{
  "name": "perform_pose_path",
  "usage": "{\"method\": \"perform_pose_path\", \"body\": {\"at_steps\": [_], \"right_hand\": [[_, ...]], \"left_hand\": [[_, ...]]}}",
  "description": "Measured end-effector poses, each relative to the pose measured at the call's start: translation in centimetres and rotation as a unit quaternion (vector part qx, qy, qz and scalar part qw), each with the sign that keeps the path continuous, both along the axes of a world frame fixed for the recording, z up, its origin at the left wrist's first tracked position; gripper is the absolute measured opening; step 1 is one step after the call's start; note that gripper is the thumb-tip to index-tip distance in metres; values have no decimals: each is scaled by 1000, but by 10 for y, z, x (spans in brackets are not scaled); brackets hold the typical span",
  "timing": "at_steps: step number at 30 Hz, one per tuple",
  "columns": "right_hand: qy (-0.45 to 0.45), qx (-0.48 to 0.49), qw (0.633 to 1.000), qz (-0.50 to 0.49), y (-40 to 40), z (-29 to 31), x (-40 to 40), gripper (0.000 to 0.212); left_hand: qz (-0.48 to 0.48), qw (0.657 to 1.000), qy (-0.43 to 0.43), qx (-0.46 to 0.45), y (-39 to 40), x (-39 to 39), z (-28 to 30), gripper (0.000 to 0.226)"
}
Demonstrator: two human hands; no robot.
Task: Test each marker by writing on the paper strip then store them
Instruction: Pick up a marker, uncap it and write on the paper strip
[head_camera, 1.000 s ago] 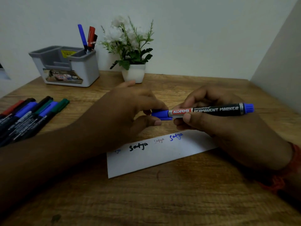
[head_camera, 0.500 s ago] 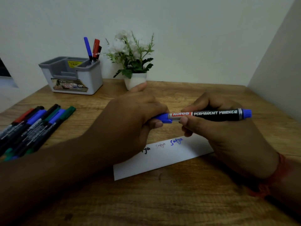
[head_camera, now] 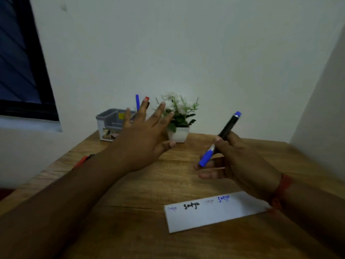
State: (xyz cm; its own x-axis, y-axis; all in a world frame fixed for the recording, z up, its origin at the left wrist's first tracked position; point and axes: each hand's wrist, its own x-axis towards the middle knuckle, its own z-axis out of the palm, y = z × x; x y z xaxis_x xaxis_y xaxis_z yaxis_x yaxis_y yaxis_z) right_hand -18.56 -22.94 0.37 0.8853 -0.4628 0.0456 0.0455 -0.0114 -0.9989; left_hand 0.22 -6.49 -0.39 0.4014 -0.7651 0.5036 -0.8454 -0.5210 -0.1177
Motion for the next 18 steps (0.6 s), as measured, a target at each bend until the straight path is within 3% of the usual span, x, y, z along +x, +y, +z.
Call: {"method": "perform_pose_path", "body": {"at_steps": [4, 7, 12, 18], "right_hand": [[57, -103, 993, 24, 7, 15, 45, 16], [72, -235, 969, 34, 12, 29, 80, 15], [45, -503, 861, -66, 28, 62, 138, 10], [40, -660, 744, -96, 37, 96, 203, 16]], "left_hand": [[102, 994, 24, 21, 14, 38, 1, 87], [158, 987, 41, 11, 28, 65, 2, 86], [190, 978, 82, -1, 42, 88, -2, 84], [203, 974, 98, -9, 49, 99, -6, 84]]}}
